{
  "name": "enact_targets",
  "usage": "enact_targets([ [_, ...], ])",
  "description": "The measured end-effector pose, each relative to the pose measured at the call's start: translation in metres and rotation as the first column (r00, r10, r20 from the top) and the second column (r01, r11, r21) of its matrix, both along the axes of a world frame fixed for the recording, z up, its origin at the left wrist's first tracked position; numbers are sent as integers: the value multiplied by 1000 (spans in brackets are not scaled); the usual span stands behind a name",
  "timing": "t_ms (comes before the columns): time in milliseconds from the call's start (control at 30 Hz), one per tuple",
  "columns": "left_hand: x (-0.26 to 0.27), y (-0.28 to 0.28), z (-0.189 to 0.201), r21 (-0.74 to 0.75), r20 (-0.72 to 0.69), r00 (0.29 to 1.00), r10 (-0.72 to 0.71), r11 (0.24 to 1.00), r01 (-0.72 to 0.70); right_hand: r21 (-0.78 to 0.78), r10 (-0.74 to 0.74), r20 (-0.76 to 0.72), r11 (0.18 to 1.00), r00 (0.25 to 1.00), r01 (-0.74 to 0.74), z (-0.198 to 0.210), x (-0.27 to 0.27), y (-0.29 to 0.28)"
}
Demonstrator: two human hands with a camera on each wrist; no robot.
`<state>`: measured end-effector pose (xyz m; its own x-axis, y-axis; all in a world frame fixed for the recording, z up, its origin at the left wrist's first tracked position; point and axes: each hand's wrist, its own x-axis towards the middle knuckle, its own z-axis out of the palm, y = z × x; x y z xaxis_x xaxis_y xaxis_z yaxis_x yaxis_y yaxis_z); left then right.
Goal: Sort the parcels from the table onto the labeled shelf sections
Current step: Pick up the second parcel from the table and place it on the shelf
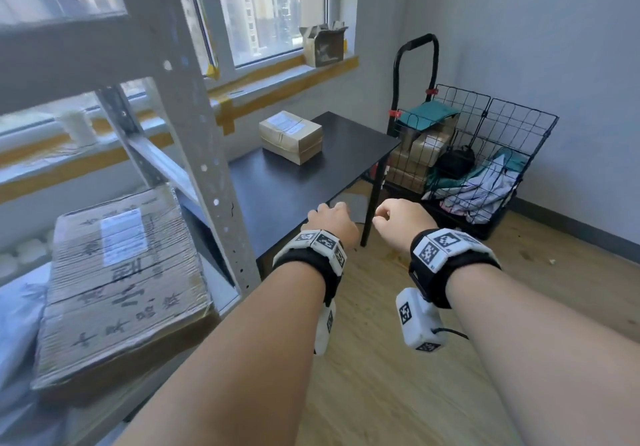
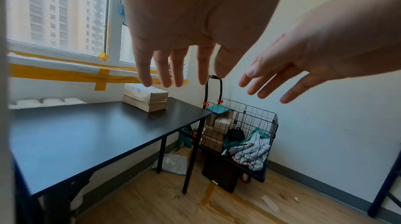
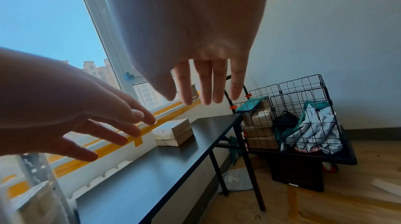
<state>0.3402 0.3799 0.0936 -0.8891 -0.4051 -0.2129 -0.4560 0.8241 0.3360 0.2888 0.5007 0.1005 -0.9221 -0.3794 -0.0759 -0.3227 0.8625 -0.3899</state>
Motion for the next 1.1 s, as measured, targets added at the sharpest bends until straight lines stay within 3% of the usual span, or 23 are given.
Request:
enact_targets([
  [400,-192,-17,0,17,-20,990,138,990,-138,-66,123,12,990,992,-122,-5,-212,-20],
  [667,-282,-50,-17,99,-3,936,353,931,-351,-69,195,101,980,976,-188,-17,-336,-47],
  [800,-308,-94,-27,89,11,899,439,895,-438,-55,248,157,969,956,-242,-30,-376,-87],
  [1100,-389,-221,-34,107,-21,860,510,856,-505,-33,343,132,939,930,-341,-40,-467,-219],
])
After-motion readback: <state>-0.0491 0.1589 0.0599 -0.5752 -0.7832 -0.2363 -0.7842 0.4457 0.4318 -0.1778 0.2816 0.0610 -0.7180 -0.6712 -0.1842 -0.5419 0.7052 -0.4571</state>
